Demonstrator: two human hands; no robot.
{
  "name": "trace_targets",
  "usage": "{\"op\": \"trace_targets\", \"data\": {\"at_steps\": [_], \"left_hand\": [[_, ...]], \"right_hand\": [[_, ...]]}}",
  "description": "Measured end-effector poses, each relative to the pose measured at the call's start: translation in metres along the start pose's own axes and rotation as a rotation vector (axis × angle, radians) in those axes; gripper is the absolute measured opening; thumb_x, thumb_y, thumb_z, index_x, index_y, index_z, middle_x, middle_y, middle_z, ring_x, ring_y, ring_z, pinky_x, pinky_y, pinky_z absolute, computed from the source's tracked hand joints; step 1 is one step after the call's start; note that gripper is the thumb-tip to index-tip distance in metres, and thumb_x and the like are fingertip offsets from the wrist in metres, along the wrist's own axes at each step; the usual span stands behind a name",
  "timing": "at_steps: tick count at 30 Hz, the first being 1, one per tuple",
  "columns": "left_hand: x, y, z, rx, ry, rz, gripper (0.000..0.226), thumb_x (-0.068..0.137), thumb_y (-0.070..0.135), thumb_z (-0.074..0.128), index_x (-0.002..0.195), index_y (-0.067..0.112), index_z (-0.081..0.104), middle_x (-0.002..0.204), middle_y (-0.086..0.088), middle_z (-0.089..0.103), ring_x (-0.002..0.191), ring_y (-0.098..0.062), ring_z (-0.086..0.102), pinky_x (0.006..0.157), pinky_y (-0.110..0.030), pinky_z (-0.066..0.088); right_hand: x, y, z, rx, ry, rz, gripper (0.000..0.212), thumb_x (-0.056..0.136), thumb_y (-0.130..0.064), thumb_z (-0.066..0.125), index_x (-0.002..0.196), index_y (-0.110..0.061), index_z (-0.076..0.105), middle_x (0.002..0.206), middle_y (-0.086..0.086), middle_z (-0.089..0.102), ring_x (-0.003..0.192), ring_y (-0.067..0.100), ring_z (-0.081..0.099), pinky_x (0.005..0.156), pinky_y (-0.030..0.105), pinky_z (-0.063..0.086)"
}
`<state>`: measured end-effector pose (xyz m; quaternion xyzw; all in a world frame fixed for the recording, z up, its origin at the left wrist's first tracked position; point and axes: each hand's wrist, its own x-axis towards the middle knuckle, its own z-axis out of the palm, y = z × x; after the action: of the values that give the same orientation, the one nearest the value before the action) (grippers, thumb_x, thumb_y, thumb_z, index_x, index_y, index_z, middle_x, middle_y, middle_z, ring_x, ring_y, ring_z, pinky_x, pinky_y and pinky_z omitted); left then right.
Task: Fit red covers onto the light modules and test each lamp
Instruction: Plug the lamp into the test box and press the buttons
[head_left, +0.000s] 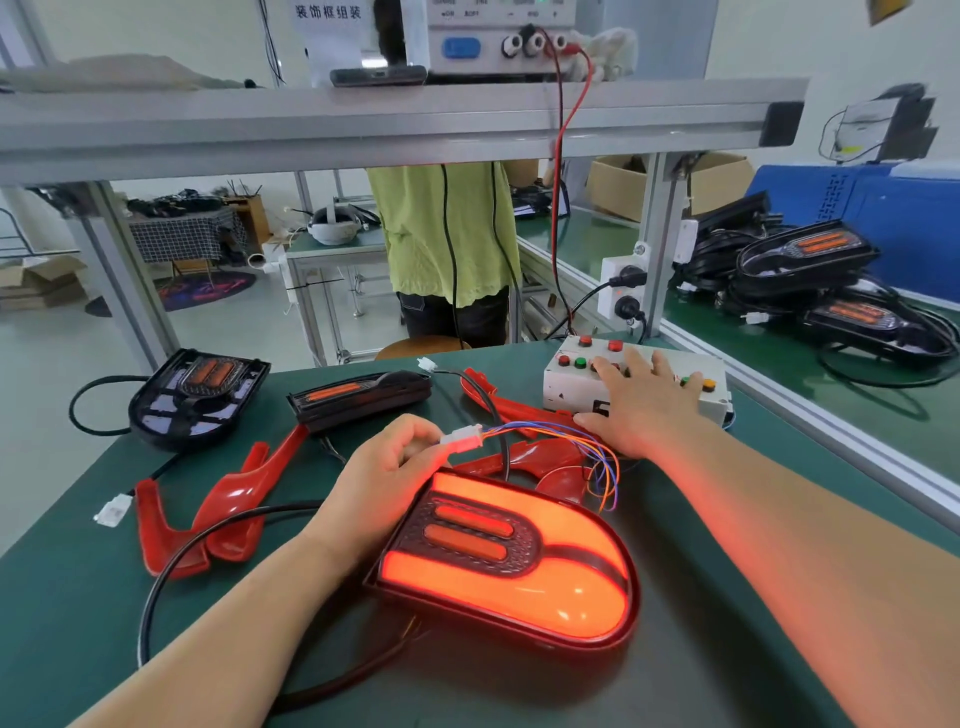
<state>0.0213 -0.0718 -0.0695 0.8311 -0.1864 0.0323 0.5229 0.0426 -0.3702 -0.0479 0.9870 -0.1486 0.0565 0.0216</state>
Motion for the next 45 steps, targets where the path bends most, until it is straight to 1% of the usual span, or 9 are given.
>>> {"op": "trace_targets", "data": {"at_steps": [7,10,16,28,33,36,39,42,45], "left_hand": [[0.0,-0.002,0.0,-0.025,-0.007,0.028,0.004,0.094,0.036,0.066,0.09,0.036,0.064,0.08,0.012,0.072,0.068,0.001,0.062,0.07,-0.025,0.044],[-0.001,-0.001,0.0,-0.036,-0.024,0.047,0.016,0.096,0.026,0.062,0.087,0.039,0.063,0.082,0.013,0.072,0.071,0.002,0.062,0.072,-0.023,0.043],[-0.001,0.002,0.0,0.002,0.01,0.058,0.005,0.091,0.038,0.066,0.087,0.037,0.063,0.077,0.006,0.071,0.063,0.001,0.058,0.059,-0.009,0.042],[-0.002,0.001,-0.001,0.003,-0.003,0.05,0.015,0.088,0.049,0.066,0.09,0.035,0.064,0.07,0.012,0.067,0.063,0.0,0.058,0.066,-0.027,0.045],[-0.001,0.002,-0.001,-0.02,-0.022,0.053,0.012,0.095,0.031,0.063,0.086,0.039,0.063,0.078,0.011,0.071,0.068,0.0,0.062,0.07,-0.026,0.045],[-0.002,0.002,-0.001,-0.055,-0.047,0.057,0.018,0.097,0.023,0.061,0.087,0.037,0.063,0.083,0.008,0.074,0.07,-0.002,0.063,0.073,-0.025,0.046],[-0.003,0.003,-0.002,-0.052,-0.054,0.059,0.016,0.097,0.024,0.06,0.089,0.037,0.064,0.086,0.009,0.074,0.074,-0.002,0.066,0.073,-0.024,0.047],[-0.003,0.003,-0.002,-0.054,-0.042,0.065,0.017,0.097,0.024,0.061,0.088,0.038,0.063,0.088,0.007,0.075,0.078,-0.008,0.069,0.079,-0.031,0.052],[-0.003,0.004,-0.002,-0.042,-0.037,0.099,0.012,0.095,0.027,0.062,0.091,0.038,0.064,0.088,0.006,0.075,0.083,-0.013,0.069,0.086,-0.042,0.054]], "right_hand": [[0.006,-0.002,-0.005,-0.033,-0.012,0.005,0.083,0.087,-0.079,0.039,0.156,-0.04,0.015,0.168,0.0,-0.002,0.153,0.035,0.0,0.116,0.065,0.008],[0.005,-0.001,-0.001,-0.005,-0.018,0.004,0.084,0.087,-0.078,0.04,0.157,-0.039,0.012,0.168,0.0,-0.004,0.153,0.035,-0.002,0.116,0.064,0.011],[0.002,-0.001,0.004,-0.014,0.049,-0.008,0.084,0.087,-0.077,0.043,0.156,-0.038,0.014,0.167,0.001,0.003,0.152,0.036,0.004,0.115,0.066,0.014],[0.001,-0.002,0.003,0.012,0.032,0.001,0.083,0.087,-0.076,0.045,0.155,-0.039,0.016,0.167,0.002,0.006,0.153,0.034,0.004,0.116,0.066,0.011],[-0.009,-0.003,-0.005,0.107,0.056,-0.019,0.081,0.093,-0.064,0.047,0.157,-0.035,0.008,0.168,0.0,0.003,0.154,0.029,0.001,0.117,0.065,0.01],[-0.024,-0.017,-0.02,0.281,0.225,-0.096,0.056,0.1,-0.045,0.046,0.151,-0.027,0.032,0.157,0.002,0.036,0.147,0.026,0.026,0.115,0.059,0.02],[-0.044,-0.039,-0.044,0.663,0.277,-0.236,0.042,0.103,-0.039,0.041,0.104,-0.006,0.067,0.104,0.009,0.071,0.104,0.028,0.064,0.092,0.037,0.044],[-0.066,-0.061,-0.069,0.771,0.009,-0.359,0.053,0.102,-0.047,0.042,0.098,-0.005,0.073,0.097,0.001,0.076,0.084,0.006,0.068,0.08,0.03,0.051],[-0.075,-0.077,-0.075,0.63,-0.197,-0.448,0.058,0.1,-0.052,0.043,0.101,-0.002,0.072,0.104,0.017,0.072,0.096,0.029,0.067,0.092,0.041,0.052]]}}
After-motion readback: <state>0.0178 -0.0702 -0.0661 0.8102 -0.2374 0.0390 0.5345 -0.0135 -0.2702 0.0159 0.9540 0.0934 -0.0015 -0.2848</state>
